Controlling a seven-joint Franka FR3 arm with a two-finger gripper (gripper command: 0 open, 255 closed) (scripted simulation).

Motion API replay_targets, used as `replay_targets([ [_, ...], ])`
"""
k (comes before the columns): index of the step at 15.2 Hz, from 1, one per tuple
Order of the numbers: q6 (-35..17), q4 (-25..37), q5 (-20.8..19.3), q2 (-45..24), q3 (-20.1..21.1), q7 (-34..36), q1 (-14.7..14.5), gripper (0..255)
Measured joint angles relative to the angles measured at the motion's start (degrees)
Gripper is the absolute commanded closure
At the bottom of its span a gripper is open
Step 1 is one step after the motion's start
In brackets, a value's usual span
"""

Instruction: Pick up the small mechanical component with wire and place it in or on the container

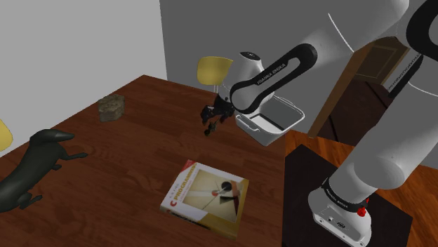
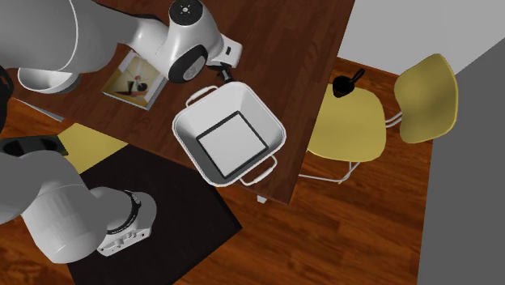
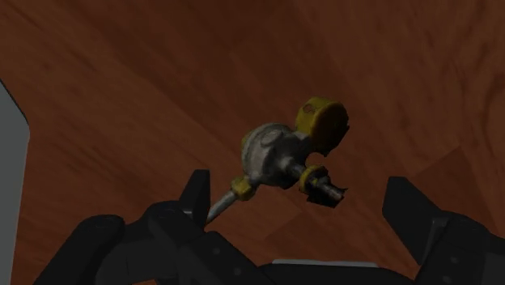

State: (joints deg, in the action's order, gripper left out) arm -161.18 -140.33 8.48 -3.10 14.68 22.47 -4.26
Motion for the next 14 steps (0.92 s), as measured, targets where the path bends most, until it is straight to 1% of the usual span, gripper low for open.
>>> replay_targets([
  [5,0.1,-0.2,0.1,-0.3,0.1,-0.2,0.0,0],
  [6,0.1,-0.2,0.2,-0.3,0.2,-0.3,0.0,255],
  [14,0.1,-0.7,0.5,-0.1,0.0,-0.5,0.2,255],
])
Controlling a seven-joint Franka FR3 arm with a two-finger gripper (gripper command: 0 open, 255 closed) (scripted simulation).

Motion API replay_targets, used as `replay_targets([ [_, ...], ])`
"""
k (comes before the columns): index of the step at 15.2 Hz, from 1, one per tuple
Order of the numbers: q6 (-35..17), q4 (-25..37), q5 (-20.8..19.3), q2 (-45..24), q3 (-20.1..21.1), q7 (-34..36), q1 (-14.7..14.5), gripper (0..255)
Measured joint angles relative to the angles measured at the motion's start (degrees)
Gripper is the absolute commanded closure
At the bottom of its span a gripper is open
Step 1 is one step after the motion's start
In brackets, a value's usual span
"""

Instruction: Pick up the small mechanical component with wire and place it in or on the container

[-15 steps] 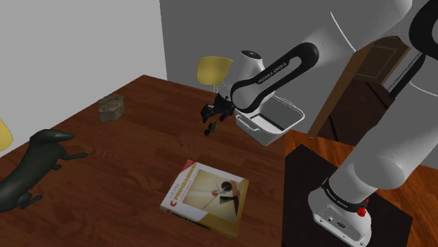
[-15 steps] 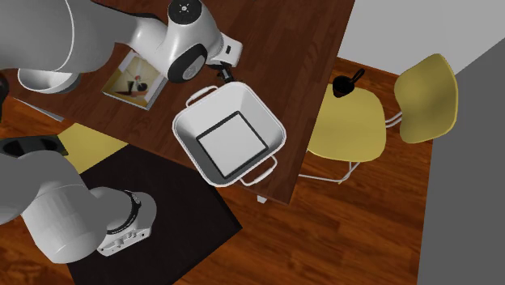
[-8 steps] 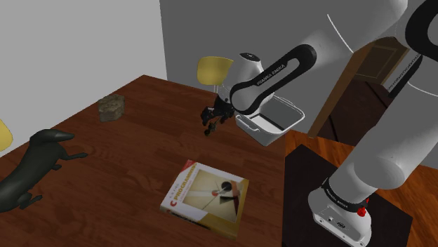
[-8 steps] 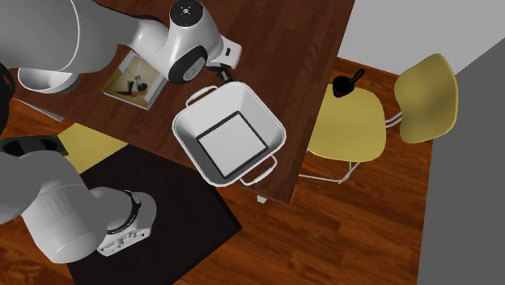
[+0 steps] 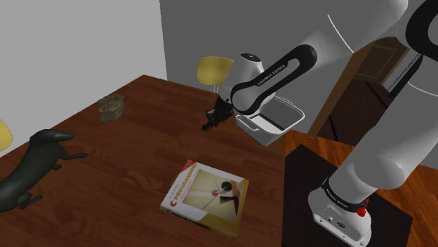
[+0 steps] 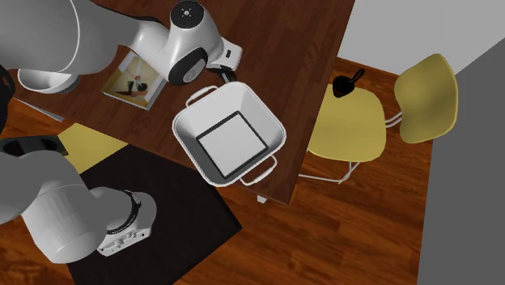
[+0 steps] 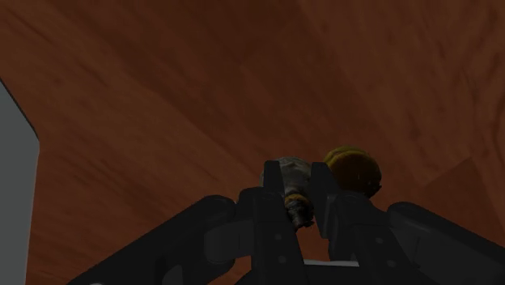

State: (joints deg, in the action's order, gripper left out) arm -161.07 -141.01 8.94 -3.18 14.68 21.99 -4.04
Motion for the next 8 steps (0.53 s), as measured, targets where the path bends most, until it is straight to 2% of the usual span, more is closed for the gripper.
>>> replay_targets([
  [3,0.5,0.3,-0.1,0.1,0.0,0.1,0.0,255],
  [8,4.4,1.1,0.4,3.1,0.0,0.1,0.1,255],
])
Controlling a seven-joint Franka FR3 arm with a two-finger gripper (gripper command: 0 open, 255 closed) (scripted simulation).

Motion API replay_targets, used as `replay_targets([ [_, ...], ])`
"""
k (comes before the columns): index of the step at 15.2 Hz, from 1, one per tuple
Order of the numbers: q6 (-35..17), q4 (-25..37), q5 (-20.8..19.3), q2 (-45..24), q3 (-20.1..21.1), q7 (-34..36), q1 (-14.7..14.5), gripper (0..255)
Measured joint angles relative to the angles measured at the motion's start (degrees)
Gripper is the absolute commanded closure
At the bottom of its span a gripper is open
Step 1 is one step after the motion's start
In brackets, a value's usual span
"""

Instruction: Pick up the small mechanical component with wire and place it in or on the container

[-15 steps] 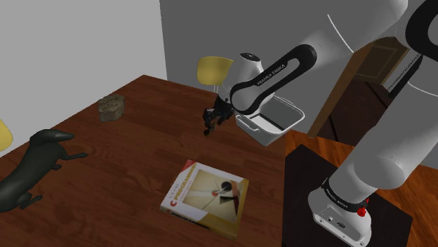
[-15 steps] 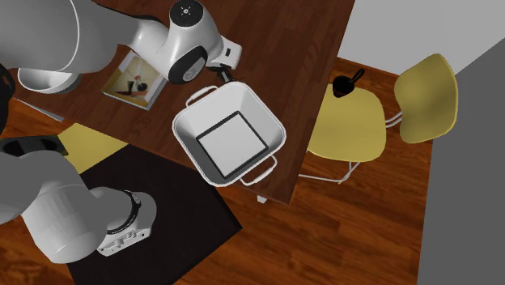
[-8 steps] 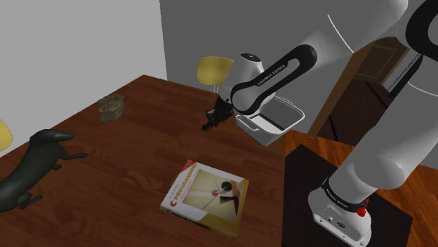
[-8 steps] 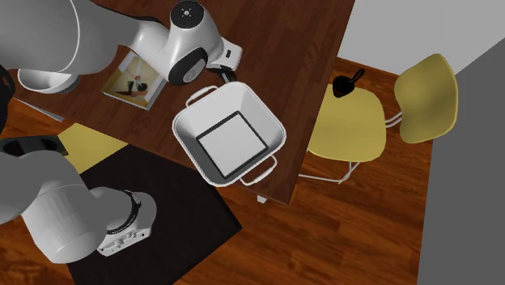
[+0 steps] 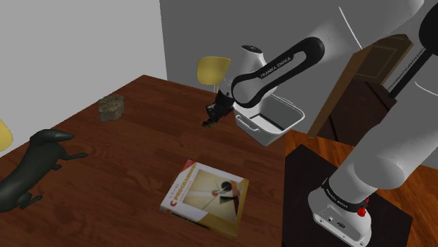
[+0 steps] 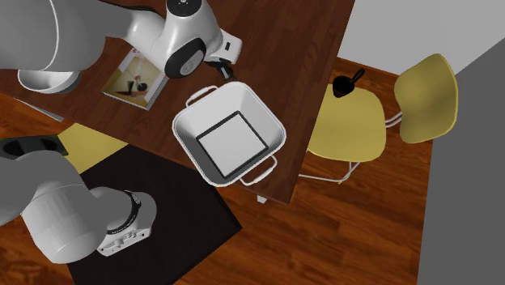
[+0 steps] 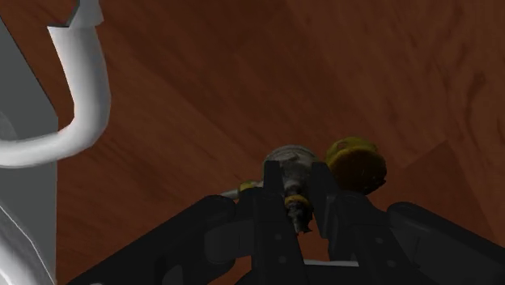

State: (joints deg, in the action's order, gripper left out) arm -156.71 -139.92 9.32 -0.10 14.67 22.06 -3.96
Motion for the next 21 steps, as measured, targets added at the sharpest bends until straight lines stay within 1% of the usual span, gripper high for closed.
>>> replay_targets([
  [12,9.6,3.0,0.7,6.8,-0.4,0.0,0.1,255],
  [21,17.1,6.9,0.6,10.4,-0.7,0.6,0.3,255],
])
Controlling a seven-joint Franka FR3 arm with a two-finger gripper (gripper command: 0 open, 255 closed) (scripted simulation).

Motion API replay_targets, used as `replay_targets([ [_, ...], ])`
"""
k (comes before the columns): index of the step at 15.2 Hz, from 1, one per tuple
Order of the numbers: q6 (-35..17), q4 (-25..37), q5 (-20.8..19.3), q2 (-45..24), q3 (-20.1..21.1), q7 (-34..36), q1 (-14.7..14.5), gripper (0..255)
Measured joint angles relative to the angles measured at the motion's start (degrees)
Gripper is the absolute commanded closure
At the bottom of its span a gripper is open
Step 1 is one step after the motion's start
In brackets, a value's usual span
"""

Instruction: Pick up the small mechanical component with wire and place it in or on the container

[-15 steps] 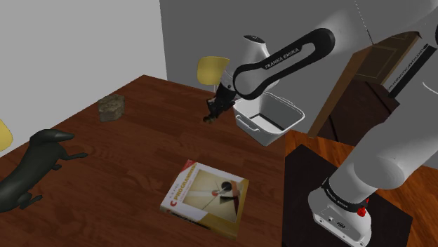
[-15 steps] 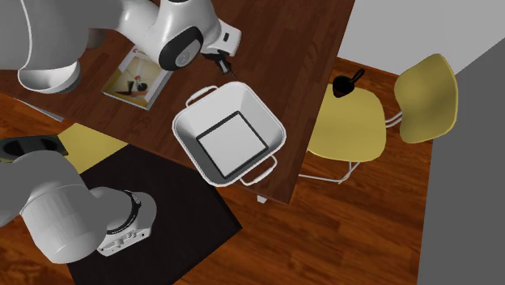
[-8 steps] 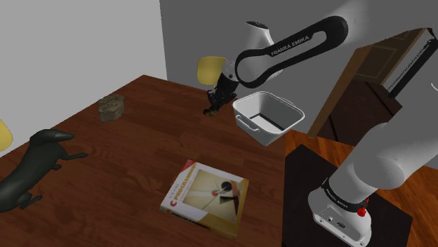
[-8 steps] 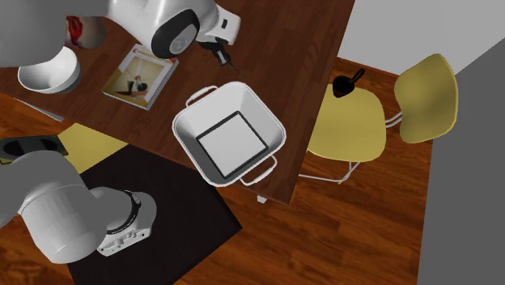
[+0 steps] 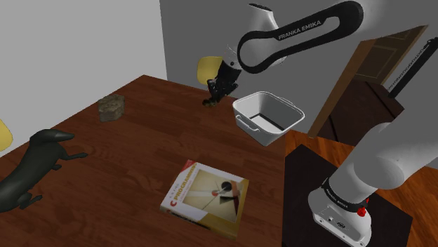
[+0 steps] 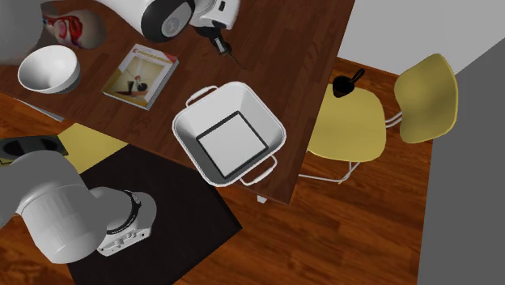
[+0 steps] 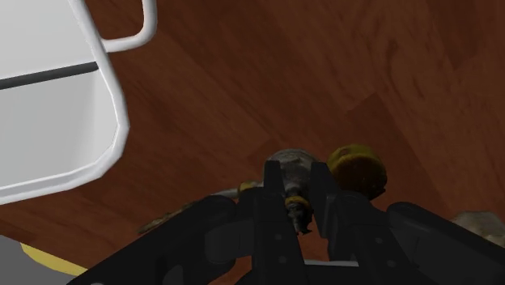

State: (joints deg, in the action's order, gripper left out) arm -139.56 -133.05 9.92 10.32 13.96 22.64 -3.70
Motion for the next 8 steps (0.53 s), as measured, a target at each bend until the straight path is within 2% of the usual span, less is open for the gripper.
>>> replay_targets([
  [8,6.4,4.1,-0.2,2.4,-0.4,0.5,0.2,255],
])
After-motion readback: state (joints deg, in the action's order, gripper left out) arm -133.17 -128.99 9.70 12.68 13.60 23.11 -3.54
